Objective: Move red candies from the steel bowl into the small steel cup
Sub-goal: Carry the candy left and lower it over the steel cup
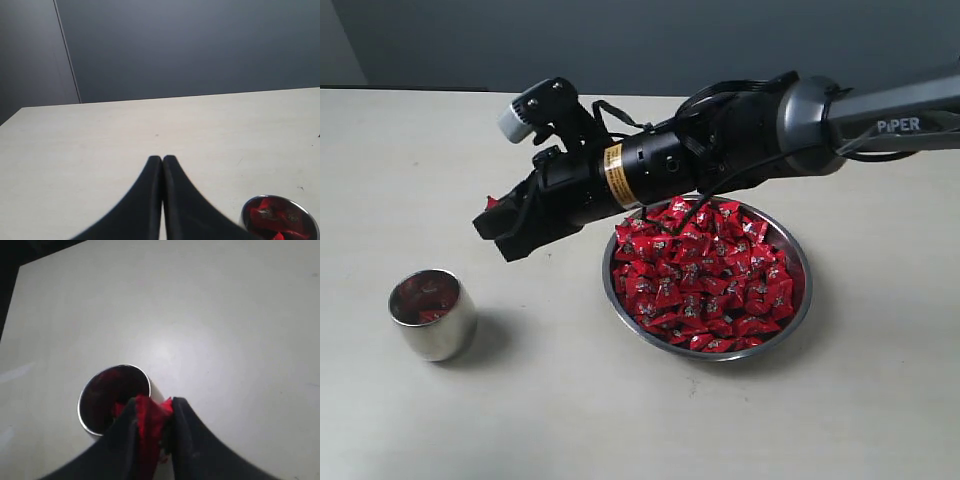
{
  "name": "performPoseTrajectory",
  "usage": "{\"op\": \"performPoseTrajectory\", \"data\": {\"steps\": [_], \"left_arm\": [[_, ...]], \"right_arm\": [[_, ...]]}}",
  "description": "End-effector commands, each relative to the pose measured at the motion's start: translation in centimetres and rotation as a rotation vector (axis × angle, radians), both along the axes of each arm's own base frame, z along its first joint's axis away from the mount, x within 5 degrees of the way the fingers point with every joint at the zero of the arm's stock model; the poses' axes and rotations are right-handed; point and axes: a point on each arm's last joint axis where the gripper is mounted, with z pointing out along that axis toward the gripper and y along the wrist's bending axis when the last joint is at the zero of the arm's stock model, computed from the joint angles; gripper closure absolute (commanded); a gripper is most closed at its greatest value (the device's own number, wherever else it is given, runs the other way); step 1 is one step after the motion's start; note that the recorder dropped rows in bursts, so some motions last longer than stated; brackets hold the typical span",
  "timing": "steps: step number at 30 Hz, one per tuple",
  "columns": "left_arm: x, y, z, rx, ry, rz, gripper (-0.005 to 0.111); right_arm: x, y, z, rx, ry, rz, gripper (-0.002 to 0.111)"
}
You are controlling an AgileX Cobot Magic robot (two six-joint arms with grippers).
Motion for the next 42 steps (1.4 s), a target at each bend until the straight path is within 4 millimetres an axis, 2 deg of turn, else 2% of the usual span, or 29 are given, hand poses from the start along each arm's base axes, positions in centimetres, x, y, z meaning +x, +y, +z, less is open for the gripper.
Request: {"op": "performPoseTrajectory", "data": {"steps": [1,11,18,23,28,33,39,42], "left_arm": [[0.0,0.0,-0.1,0.001,-0.006,0.0,0.106],[0.0,0.0,-0.1,0.001,-0.006,0.0,0.106],[0.0,0.0,-0.1,0.001,-0.006,0.0,0.106],[0.0,0.0,-0.1,0.001,-0.006,0.0,0.106],[0.0,0.0,-0.1,0.001,-0.006,0.0,0.106],[0.0,0.0,-0.1,0.001,-0.006,0.0,0.106],[0.0,0.0,-0.1,0.001,-0.006,0.0,0.106],[0.0,0.0,-0.1,0.001,-0.006,0.0,0.106]], "right_arm": [[-0.5,0.9,0.1,-0.033,0.034,0.072,0.109],[-1.6,3.6,0.3,-0.045,0.075,0.144,0.109],[-1.3,4.8,0.4,-0.024,0.108,0.151,0.109],[-1.4,5.2,-0.4,-0.038,0.148,0.155,0.109],[-2.8,6.3,-1.8,-0.067,0.149,0.17,0.109],[-4.0,7.4,-2.4,-0.087,0.119,0.157,0.109],[-3.8,7.5,-3.1,-0.098,0.137,0.142,0.109],[-3.6,7.9,-2.7,-0.083,0.136,0.141,0.109]]}}
